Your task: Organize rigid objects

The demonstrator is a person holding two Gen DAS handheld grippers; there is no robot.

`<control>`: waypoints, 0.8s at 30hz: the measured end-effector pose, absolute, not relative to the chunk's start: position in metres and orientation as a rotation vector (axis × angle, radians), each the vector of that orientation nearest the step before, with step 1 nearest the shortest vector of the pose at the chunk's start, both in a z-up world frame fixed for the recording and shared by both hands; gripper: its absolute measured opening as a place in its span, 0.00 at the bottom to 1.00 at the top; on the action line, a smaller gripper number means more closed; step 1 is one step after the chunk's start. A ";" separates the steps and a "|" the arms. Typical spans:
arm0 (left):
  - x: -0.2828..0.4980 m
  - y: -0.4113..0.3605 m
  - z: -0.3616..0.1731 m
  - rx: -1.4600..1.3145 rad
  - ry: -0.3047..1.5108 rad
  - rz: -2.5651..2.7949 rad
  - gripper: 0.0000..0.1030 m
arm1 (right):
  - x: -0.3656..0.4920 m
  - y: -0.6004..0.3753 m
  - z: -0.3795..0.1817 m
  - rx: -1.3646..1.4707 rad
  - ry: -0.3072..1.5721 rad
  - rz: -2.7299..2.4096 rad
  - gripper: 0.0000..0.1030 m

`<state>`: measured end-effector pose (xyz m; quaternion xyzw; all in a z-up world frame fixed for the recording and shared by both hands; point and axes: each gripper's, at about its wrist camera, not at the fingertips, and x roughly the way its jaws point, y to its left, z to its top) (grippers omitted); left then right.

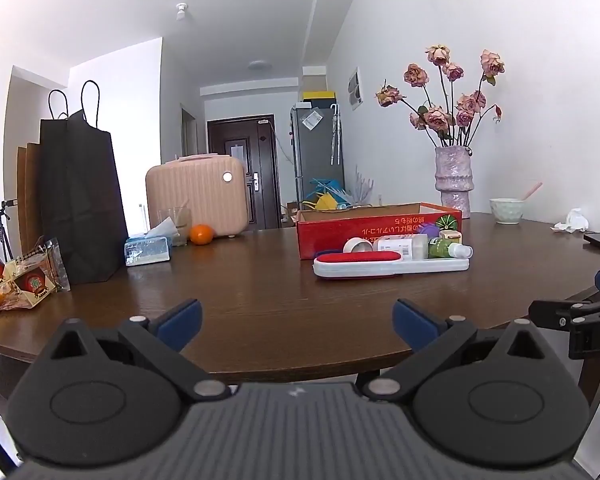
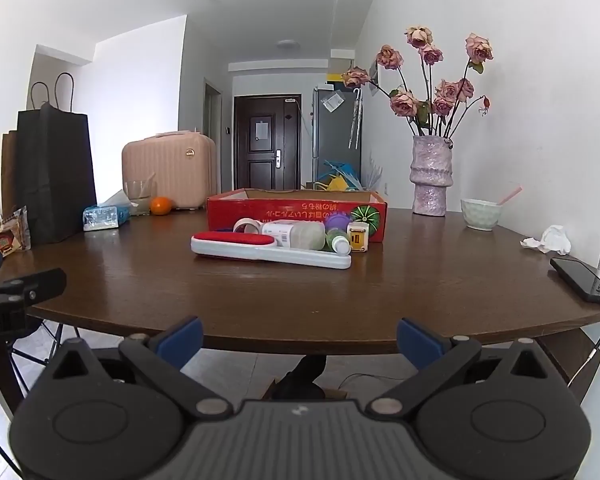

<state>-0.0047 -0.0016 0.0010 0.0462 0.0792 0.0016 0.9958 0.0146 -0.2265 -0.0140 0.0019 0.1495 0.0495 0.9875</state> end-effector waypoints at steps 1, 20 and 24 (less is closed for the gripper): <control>-0.006 -0.002 0.001 0.093 0.158 0.005 1.00 | 0.014 -0.226 -0.014 0.004 0.300 0.098 1.00; 0.002 0.001 0.001 0.104 0.177 -0.005 1.00 | 0.017 -0.227 -0.013 0.014 0.308 0.089 1.00; 0.001 0.001 0.000 0.105 0.178 -0.007 1.00 | 0.017 -0.227 -0.013 0.013 0.310 0.089 1.00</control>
